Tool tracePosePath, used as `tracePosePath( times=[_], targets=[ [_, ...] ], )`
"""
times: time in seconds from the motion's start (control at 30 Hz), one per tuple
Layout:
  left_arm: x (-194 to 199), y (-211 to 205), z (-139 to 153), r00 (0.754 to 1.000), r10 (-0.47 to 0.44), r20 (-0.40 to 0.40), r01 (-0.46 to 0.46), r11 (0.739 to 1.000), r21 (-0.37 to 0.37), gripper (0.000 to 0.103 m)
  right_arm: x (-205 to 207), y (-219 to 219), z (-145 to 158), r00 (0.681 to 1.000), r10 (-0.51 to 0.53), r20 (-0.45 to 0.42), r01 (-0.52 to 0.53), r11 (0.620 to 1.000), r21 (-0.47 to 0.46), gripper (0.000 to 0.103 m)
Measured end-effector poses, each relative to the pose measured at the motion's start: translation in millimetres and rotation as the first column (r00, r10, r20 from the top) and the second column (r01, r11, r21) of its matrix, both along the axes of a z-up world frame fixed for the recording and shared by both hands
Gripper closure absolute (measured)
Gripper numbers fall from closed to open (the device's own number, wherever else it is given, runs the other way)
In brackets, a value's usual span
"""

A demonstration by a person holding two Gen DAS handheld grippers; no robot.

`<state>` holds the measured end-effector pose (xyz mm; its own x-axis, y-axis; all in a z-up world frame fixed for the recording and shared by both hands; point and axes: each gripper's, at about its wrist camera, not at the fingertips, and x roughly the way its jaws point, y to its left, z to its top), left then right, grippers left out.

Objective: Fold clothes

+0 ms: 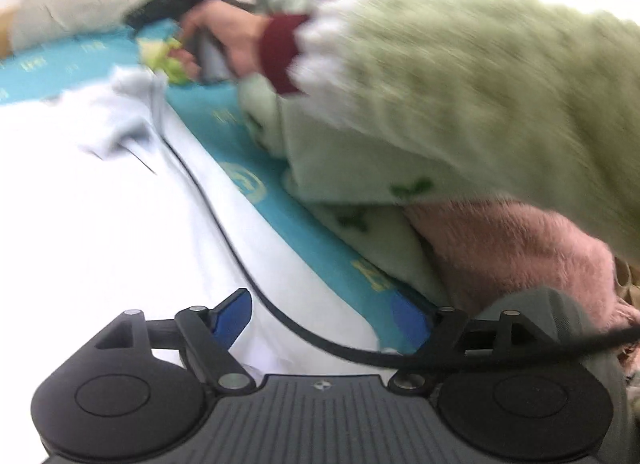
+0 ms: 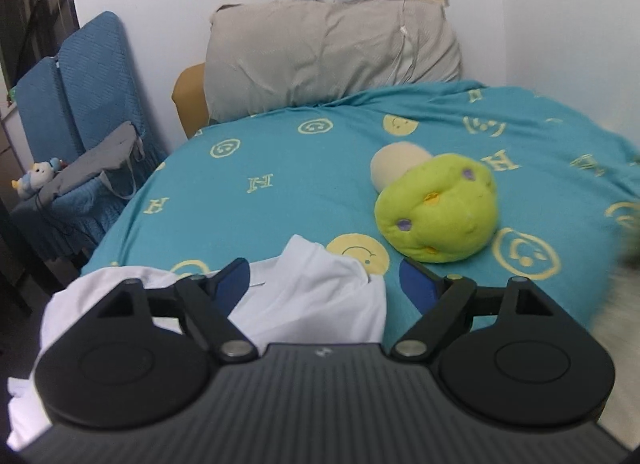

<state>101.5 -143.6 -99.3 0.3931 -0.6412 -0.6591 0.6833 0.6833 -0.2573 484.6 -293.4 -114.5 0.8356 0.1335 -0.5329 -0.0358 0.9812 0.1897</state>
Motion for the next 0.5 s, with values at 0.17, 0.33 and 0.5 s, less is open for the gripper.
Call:
tracePosePath(
  times=[0.17, 0.33, 0.5],
  targets=[
    [-29.4, 35.5, 30.2, 0.991, 0.069, 0.112, -0.067, 0.998, -0.020, 0.016, -62.3, 7.9, 50.1, 0.998, -0.025, 0.061, 0.027, 0.999, -0.033, 0.020],
    [-51.4, 64.5, 39.0, 0.982, 0.093, 0.166, -0.094, 0.996, -0.003, 0.014, -131.4, 16.7, 93.4, 0.993, -0.037, 0.115, 0.042, 0.998, -0.036, 0.020],
    [-76.5, 100.2, 57.0, 0.980, 0.018, 0.199, -0.013, 1.000, -0.028, 0.014, -189.1, 23.2, 124.5, 0.986, -0.054, 0.159, 0.073, 0.990, -0.118, 0.020]
  ],
)
